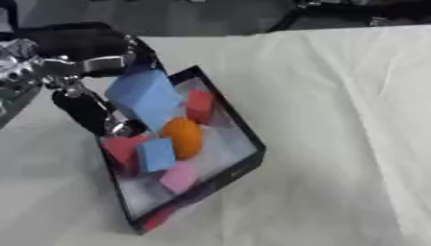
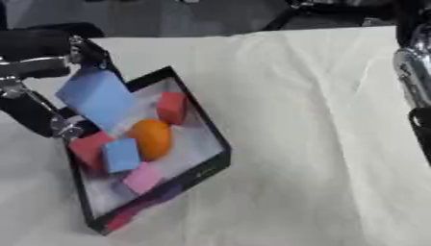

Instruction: Pick up objects on the table and place them in the box.

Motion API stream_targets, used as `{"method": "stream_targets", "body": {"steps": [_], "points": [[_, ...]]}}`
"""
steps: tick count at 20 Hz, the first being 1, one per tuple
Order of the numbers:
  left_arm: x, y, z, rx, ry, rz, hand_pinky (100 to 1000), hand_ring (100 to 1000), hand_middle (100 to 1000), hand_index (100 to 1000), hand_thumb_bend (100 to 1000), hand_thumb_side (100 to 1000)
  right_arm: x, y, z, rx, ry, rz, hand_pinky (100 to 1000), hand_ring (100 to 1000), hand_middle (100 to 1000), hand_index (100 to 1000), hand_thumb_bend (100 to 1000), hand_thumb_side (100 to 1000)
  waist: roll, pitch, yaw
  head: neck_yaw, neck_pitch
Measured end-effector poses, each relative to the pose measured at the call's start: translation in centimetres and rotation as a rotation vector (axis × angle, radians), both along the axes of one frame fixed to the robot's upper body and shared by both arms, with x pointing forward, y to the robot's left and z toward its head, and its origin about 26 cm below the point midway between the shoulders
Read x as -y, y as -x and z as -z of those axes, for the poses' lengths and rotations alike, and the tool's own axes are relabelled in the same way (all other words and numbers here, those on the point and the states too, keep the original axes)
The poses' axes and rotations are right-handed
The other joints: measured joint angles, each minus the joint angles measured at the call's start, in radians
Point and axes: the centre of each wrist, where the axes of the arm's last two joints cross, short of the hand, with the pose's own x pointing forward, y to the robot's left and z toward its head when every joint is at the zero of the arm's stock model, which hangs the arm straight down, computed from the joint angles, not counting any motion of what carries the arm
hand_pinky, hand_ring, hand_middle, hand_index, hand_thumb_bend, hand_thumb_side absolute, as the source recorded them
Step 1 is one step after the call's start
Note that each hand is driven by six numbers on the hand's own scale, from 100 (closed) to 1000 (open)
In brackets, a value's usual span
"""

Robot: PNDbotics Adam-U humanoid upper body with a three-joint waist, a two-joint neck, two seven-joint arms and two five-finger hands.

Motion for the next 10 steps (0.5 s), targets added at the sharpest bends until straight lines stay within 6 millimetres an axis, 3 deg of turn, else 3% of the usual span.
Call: {"method": "stream_targets", "body": {"steps": [7,9,10], "points": [[-1.0,-2.7,4.0,0.03,-0.119,-0.04,750,694,603,684,336,100,0.0,0.0,0.0,0.0,-0.001,0.002,865,763,738,799,100,548,0.0,0.0,-0.008,0.016,0.0],[-1.4,-3.3,4.9,0.015,-0.156,-0.047,766,714,619,700,375,122,0.0,0.0,0.0,0.0,-0.001,0.002,865,763,738,799,100,549,0.0,0.0,-0.01,0.019,0.0],[-1.5,-3.6,5.2,0.007,-0.172,-0.049,798,755,669,738,422,176,0.0,0.0,0.0,0.0,-0.002,0.002,865,763,738,799,100,550,0.0,0.0,-0.01,0.019,0.0]]}}
